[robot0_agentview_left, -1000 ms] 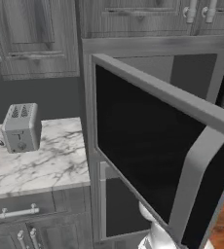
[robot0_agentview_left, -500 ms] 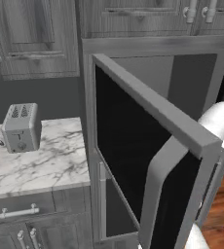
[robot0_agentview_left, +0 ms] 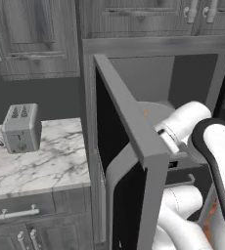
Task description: Open the microwave door.
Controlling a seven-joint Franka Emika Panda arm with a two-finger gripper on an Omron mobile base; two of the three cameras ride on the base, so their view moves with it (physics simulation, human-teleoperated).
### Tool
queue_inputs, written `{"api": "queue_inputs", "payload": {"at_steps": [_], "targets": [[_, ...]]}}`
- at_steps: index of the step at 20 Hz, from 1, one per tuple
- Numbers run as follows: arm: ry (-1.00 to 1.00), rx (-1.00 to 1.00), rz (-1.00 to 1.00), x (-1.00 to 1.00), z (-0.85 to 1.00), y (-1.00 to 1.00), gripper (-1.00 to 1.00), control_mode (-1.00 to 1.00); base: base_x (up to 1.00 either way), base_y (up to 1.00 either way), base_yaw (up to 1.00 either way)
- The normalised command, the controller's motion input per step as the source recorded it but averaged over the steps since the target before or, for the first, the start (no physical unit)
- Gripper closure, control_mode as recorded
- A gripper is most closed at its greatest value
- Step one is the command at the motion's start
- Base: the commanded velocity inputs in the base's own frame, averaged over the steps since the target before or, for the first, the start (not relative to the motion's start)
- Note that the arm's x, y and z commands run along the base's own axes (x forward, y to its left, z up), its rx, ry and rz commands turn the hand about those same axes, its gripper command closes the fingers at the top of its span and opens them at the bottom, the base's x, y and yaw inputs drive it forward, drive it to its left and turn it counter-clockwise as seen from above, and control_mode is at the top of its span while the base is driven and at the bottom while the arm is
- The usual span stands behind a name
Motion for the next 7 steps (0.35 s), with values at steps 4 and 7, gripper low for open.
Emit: {"api": "queue_inputs", "payload": {"at_steps": [4,7], "targets": [[-0.37,0.07,-0.04,0.42,-0.10,1.00,-1.00,-1.00,0.00,0.00,0.00],[-0.30,0.09,-0.04,0.35,-0.20,0.79,-1.00,-1.00,0.00,0.00,0.00]]}}
